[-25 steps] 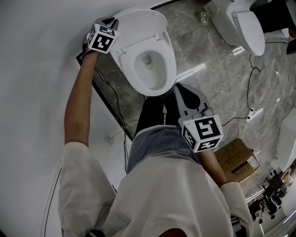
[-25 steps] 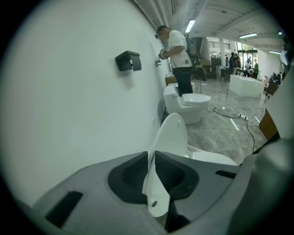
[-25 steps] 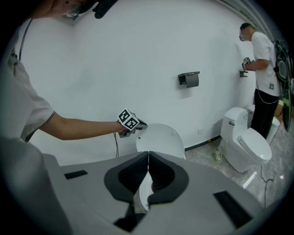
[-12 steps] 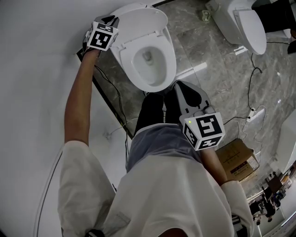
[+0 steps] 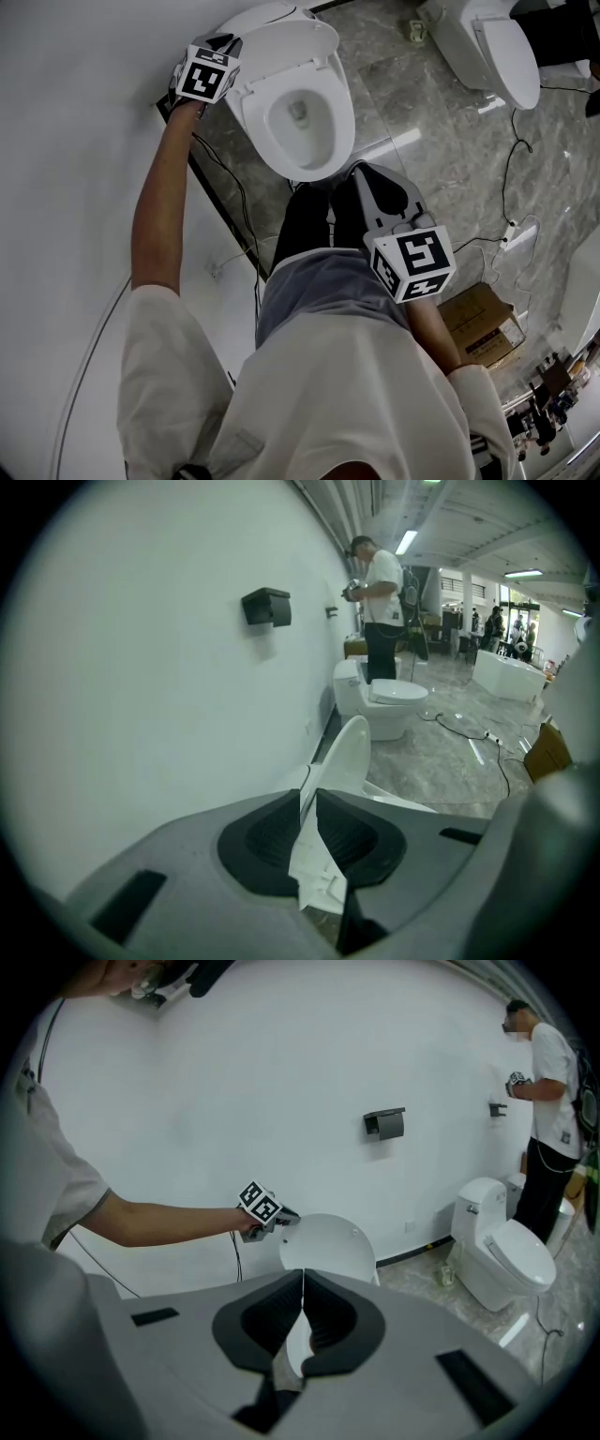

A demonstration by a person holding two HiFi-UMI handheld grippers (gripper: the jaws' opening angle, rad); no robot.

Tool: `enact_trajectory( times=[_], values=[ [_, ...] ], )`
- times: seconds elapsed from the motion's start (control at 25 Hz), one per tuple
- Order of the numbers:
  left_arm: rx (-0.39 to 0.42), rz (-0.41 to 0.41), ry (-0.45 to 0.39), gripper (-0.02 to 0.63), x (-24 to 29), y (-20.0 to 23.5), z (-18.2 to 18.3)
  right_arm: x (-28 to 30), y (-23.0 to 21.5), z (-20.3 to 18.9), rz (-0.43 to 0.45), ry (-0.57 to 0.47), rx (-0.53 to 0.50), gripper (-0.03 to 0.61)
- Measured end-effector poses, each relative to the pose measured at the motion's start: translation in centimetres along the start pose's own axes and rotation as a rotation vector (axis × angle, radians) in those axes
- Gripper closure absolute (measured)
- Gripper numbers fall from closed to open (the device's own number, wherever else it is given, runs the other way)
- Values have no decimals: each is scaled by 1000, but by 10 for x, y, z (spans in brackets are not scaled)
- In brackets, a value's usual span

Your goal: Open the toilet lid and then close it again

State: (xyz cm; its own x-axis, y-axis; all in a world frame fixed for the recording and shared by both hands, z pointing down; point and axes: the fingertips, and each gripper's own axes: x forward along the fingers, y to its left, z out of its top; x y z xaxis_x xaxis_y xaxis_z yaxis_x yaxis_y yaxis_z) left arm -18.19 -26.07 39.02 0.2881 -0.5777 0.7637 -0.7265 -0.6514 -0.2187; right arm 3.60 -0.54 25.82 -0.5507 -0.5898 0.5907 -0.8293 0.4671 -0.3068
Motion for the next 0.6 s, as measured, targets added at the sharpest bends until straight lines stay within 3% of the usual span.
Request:
enact_trajectory(
  times=[0.6],
  values=[
    [19, -18, 14, 568, -24, -51, -19, -18, 5, -17, 37, 2, -13, 568]
  ],
)
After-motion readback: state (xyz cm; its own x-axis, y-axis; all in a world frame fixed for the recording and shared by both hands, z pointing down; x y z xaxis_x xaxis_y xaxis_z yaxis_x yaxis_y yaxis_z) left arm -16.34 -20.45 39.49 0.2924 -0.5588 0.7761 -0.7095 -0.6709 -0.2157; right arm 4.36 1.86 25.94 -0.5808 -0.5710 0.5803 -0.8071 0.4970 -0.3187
